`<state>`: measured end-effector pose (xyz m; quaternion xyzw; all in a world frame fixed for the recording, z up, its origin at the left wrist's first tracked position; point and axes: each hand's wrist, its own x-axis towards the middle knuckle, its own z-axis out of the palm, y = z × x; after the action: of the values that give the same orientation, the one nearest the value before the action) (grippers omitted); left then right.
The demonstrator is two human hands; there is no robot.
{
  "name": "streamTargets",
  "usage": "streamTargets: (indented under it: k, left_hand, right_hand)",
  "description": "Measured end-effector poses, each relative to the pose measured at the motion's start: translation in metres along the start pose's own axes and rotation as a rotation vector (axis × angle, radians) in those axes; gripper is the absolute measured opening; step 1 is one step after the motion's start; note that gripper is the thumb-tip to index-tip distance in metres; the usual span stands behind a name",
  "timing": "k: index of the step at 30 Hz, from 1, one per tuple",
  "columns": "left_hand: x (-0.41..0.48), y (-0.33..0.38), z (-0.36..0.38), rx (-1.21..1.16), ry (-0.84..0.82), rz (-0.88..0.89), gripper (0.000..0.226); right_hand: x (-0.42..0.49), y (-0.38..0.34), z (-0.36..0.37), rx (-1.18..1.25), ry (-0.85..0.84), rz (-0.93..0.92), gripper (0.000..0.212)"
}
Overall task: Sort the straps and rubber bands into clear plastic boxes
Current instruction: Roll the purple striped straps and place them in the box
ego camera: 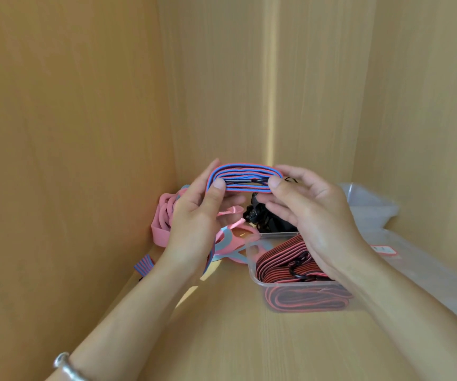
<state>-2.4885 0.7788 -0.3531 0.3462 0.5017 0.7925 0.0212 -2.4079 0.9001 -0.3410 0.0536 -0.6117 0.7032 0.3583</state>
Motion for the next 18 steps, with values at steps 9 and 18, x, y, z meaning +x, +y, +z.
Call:
streamTargets:
  k: [9,18]
  left_hand:
    - [0.0015,0.002,0.0,-0.203,0.096,-0.05,0.034]
    - [0.0021,0.0052,0.0017,-0.297,0.14,-0.123,0.051]
  right_hand:
    - [-0.0026,0.0016,0.0025,0.026,-0.042,0.048,0.015]
    - [-0.0039,0.002,0.0037,-0.057,-0.08,0.072,0.018]
